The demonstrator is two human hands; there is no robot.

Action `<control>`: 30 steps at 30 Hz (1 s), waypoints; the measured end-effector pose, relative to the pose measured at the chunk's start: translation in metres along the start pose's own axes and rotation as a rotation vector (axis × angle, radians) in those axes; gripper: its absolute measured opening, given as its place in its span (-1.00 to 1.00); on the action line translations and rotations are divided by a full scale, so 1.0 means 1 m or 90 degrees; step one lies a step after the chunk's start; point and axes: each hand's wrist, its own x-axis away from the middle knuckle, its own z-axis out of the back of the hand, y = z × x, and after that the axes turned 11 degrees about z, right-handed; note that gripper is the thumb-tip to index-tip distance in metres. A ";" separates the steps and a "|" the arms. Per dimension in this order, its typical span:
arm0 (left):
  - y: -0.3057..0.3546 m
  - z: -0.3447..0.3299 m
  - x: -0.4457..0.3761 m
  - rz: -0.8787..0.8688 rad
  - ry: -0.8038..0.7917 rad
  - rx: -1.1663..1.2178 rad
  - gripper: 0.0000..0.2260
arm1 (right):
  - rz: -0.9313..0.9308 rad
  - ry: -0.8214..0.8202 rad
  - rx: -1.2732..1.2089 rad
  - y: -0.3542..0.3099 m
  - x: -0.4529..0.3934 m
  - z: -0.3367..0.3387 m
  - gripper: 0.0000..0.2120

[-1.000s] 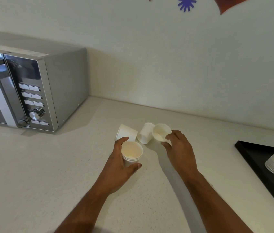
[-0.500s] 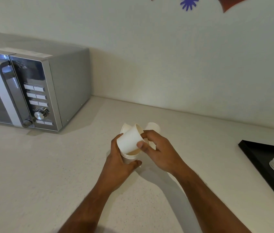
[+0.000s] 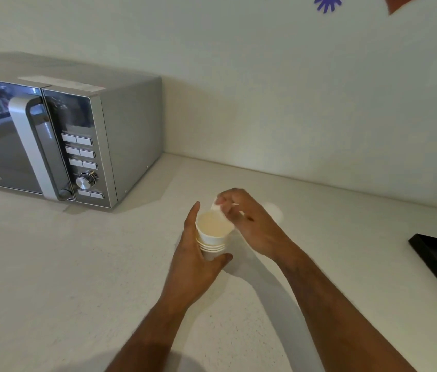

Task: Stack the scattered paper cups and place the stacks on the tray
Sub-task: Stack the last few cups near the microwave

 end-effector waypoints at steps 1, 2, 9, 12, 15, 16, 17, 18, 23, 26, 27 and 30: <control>-0.001 0.002 0.000 -0.008 0.000 -0.021 -0.01 | -0.014 0.036 -0.001 0.004 -0.004 -0.001 -0.64; -0.001 0.004 0.000 -0.009 0.002 -0.036 -0.04 | -0.030 0.051 0.043 0.010 -0.009 -0.002 -0.65; -0.002 0.004 -0.001 0.032 -0.019 -0.032 -0.49 | -0.081 -0.096 0.305 0.044 -0.035 -0.013 -0.45; 0.003 0.005 -0.001 0.042 -0.049 -0.037 -0.42 | -0.091 -0.174 0.345 0.049 -0.038 -0.013 -0.37; 0.006 0.005 0.000 0.049 -0.055 -0.019 -0.40 | -0.045 -0.198 0.411 0.054 -0.032 -0.016 -0.30; 0.006 0.005 0.001 0.044 -0.051 -0.017 -0.40 | -0.018 -0.184 0.429 0.056 -0.030 -0.018 -0.30; 0.005 0.004 0.001 0.036 -0.044 -0.021 -0.40 | 0.007 -0.164 0.439 0.058 -0.028 -0.019 -0.31; 0.005 0.004 0.001 0.028 -0.036 -0.028 -0.39 | 0.028 -0.145 0.442 0.059 -0.027 -0.020 -0.33; -0.003 0.003 0.000 0.019 -0.012 -0.045 -0.30 | -0.062 0.109 0.187 0.051 -0.021 -0.017 -0.36; -0.005 0.002 -0.002 0.029 -0.012 -0.056 -0.22 | -0.082 0.308 -0.140 0.034 -0.016 -0.009 -0.39; -0.007 0.001 -0.002 0.033 -0.009 -0.058 -0.21 | -0.067 0.320 -0.229 0.029 -0.011 -0.007 -0.38; -0.011 -0.001 -0.001 0.034 -0.004 -0.042 -0.18 | -0.029 0.242 -0.306 0.017 0.007 -0.009 -0.30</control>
